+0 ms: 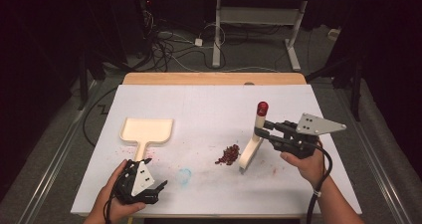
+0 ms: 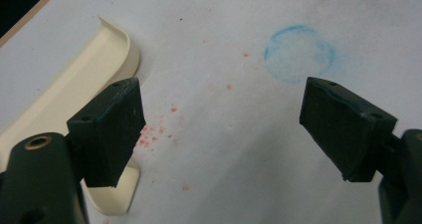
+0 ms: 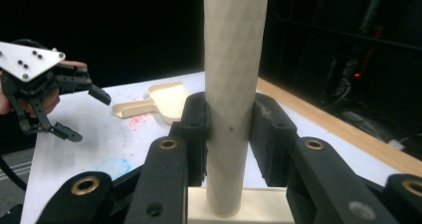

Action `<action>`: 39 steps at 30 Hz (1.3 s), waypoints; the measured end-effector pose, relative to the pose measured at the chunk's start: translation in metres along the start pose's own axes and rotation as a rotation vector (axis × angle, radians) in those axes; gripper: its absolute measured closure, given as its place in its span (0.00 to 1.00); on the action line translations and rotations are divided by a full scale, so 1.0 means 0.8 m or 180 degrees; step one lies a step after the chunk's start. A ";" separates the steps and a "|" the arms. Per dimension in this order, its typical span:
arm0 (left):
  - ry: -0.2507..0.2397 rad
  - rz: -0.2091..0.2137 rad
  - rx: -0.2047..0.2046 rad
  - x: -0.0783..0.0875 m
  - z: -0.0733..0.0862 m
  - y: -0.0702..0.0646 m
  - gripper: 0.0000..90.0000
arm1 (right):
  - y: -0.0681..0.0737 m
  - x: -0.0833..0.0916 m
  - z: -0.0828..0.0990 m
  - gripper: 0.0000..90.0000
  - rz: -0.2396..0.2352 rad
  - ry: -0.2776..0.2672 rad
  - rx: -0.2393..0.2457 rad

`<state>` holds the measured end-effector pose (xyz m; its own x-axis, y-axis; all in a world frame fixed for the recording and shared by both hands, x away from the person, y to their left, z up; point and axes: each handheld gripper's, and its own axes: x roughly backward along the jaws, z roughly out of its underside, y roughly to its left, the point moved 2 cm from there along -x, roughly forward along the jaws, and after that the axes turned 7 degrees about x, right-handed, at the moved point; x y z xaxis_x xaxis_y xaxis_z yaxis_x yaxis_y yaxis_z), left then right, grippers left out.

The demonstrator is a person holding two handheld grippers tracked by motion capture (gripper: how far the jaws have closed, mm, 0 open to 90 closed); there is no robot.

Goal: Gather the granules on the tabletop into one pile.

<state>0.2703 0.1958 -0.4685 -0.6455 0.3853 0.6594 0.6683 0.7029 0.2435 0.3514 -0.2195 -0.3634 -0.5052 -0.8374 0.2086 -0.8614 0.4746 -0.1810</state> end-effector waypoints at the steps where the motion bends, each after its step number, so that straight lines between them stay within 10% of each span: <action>1: -0.0003 0.0000 -0.0001 0.000 0.000 0.000 0.19 | 0.002 0.007 -0.002 0.78 0.0055 0.0003 0.0004; 20: -0.0090 -0.0041 0.0019 0.006 -0.002 0.005 0.19 | 0.049 0.096 -0.004 0.78 0.1378 0.0828 -0.0523; 28: -0.0070 -0.0027 0.0013 0.004 -0.003 0.005 0.19 | 0.020 0.086 0.023 0.78 0.1391 0.1049 -0.0894; 39: -0.0032 0.0003 0.0020 -0.001 -0.002 0.003 0.19 | -0.052 0.045 0.048 0.76 0.1736 0.1208 -0.1032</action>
<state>0.2727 0.1960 -0.4669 -0.6485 0.3919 0.6526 0.6666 0.7063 0.2383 0.3707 -0.2796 -0.3851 -0.7988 -0.3363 0.4988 -0.4255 0.9020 -0.0732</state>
